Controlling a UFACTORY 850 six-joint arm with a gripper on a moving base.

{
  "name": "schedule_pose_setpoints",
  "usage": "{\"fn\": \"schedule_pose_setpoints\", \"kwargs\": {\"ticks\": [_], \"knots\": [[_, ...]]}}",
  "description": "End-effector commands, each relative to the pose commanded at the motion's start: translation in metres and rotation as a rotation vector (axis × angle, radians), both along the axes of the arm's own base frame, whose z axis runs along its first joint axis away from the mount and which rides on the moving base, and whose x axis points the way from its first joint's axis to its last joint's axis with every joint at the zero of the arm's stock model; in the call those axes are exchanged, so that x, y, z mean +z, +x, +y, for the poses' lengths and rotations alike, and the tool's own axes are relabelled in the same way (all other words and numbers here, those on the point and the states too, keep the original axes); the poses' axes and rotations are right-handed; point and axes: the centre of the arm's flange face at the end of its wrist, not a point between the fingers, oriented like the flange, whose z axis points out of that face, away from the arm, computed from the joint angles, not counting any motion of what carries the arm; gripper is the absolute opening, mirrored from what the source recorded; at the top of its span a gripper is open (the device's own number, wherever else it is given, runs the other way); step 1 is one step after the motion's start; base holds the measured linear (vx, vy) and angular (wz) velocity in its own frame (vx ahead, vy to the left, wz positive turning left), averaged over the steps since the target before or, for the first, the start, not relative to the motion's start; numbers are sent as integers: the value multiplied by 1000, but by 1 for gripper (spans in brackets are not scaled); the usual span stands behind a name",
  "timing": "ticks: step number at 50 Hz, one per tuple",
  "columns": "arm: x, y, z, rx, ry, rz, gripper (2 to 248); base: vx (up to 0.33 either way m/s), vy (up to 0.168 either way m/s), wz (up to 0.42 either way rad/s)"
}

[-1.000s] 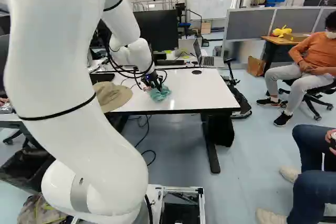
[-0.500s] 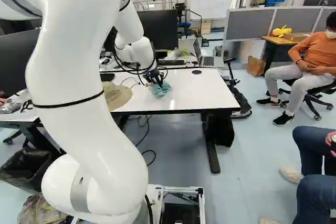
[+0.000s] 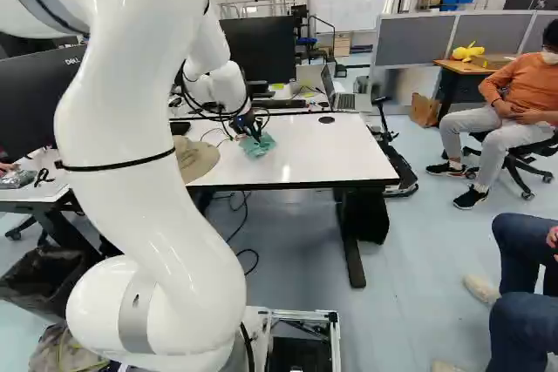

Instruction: Clean the table with the green towel

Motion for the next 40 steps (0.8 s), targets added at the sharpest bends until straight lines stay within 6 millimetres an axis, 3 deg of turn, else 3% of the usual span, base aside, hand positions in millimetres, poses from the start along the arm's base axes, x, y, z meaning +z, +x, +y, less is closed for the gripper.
{"fn": "schedule_pose_setpoints", "kwargs": {"ticks": [19,40], "knots": [[1,-22,23,46,-1,10,49,0,0,0],[1,-56,9,28,-2,24,49,0,0,0]]}}
